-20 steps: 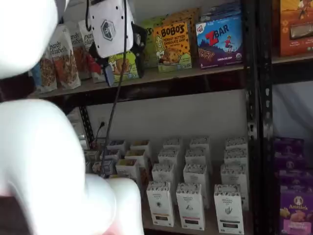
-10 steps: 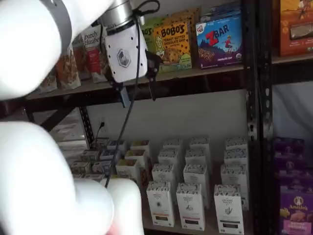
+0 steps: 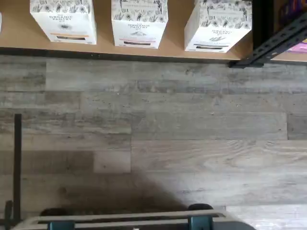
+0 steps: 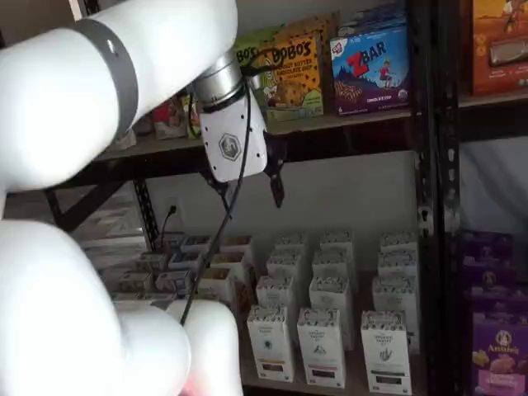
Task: Pick up the white box with a green strip in the middle, on the bottom shelf, the sixth box from the left
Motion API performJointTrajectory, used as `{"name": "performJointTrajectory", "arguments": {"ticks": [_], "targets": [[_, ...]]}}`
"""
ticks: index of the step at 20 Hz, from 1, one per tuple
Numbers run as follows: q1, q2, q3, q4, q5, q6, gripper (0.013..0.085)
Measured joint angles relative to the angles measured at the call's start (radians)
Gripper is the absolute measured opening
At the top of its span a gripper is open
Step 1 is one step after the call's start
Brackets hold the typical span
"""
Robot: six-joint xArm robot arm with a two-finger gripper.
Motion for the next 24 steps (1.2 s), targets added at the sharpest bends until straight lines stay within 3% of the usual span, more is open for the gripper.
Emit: {"name": "performJointTrajectory", "arguments": {"ticks": [8, 11, 18, 22, 24], "targets": [[-0.069, -0.005, 0.171, 0.074, -0.254, -0.062, 0.0850], [-0.054, 0.024, 0.218, 0.045, -0.326, -0.035, 0.0850], [-0.046, 0.113, 0.291, 0.075, -0.476, -0.033, 0.0850], [-0.032, 0.206, 0.303, 0.004, -0.561, 0.023, 0.0850], [-0.041, 0.261, 0.308, 0.003, -0.621, 0.019, 0.0850]]}}
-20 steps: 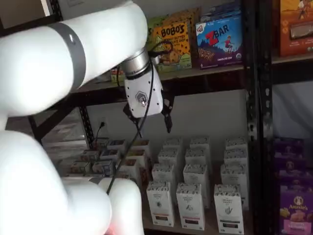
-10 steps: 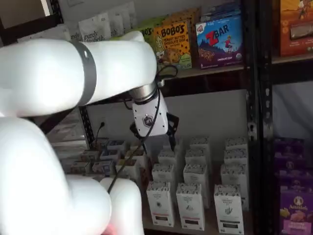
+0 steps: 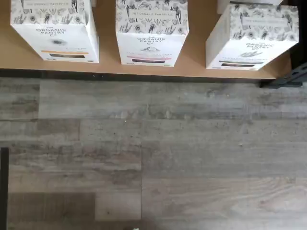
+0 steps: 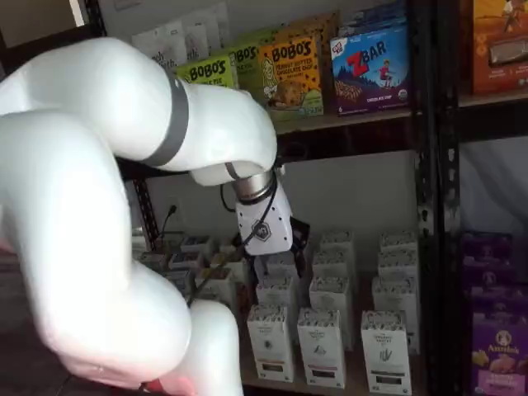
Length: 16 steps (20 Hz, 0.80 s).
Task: Pick up the white box with a green strip in the middle, on the bottom shelf, the sixth box from the left
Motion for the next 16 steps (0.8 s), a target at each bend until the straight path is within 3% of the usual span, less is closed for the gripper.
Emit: {"name": "performJointTrajectory", "arguments": {"ticks": [4, 6, 8, 16], "targets": [[-0.022, 0.122, -0.003, 0.009, -0.115, -0.020, 0.0850], [-0.037, 0.196, -0.012, 0.038, -0.169, -0.053, 0.0850], [-0.046, 0.277, -0.029, -0.004, -0.222, -0.027, 0.0850], [-0.108, 0.547, -0.116, -0.084, -0.416, -0.010, 0.0850]]}}
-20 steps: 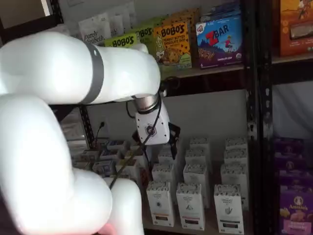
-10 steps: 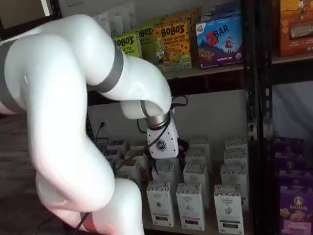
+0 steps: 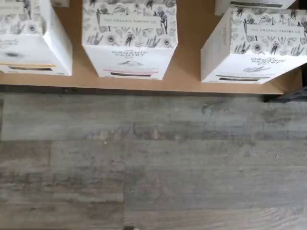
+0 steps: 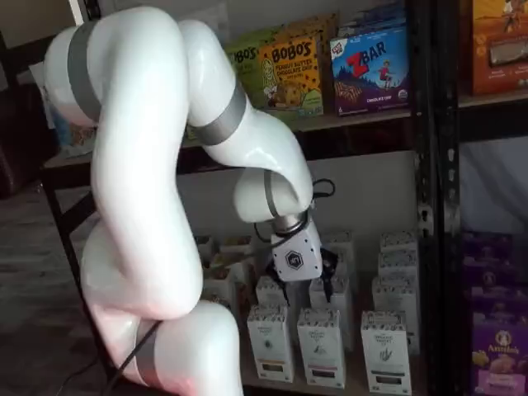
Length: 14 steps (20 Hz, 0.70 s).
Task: Pick up the white box with a green strip in the middle, on the bottom shelf, the sixth box from the left
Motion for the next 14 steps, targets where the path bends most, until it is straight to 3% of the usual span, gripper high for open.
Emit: {"name": "performJointTrajectory", "arguments": {"ticks": [4, 6, 7, 8, 14], "targets": [[-0.043, 0.122, -0.059, -0.018, -0.062, -0.023, 0.0850], [-0.065, 0.182, -0.083, 0.044, -0.100, -0.099, 0.0850], [-0.077, 0.211, -0.097, 0.046, -0.113, -0.112, 0.0850], [-0.090, 0.242, -0.112, 0.019, -0.127, -0.100, 0.0850], [-0.123, 0.383, -0.175, 0.062, -0.199, -0.173, 0.0850]]}}
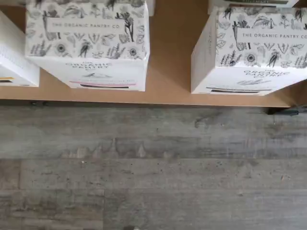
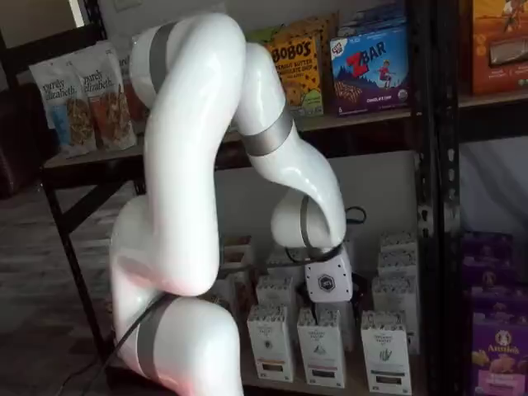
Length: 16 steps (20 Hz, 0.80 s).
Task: Pick up the white box with a green strip in the middle, on the bottom shelf, the sixth box from the left
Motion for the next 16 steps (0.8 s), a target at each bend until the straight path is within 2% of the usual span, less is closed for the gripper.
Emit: {"name": "performJointTrajectory", "arguments": {"ticks": [2, 6, 10, 12, 13, 16], "targets": [[-0.007, 0.041, -0.021, 0.024, -0.025, -0.030, 0.0850], [-0.021, 0.107, -0.062, 0.002, -0.058, -0.022, 0.0850], [-0.023, 0.159, -0.107, 0.032, -0.061, -0.053, 0.0850], [-0.020, 0.186, -0.130, 0.086, -0.060, -0.103, 0.0850], [-0.021, 0.199, -0.140, 0.095, -0.066, -0.113, 0.0850], [-0.026, 0.238, -0.178, 0.082, -0.081, -0.105, 0.0850]]}}
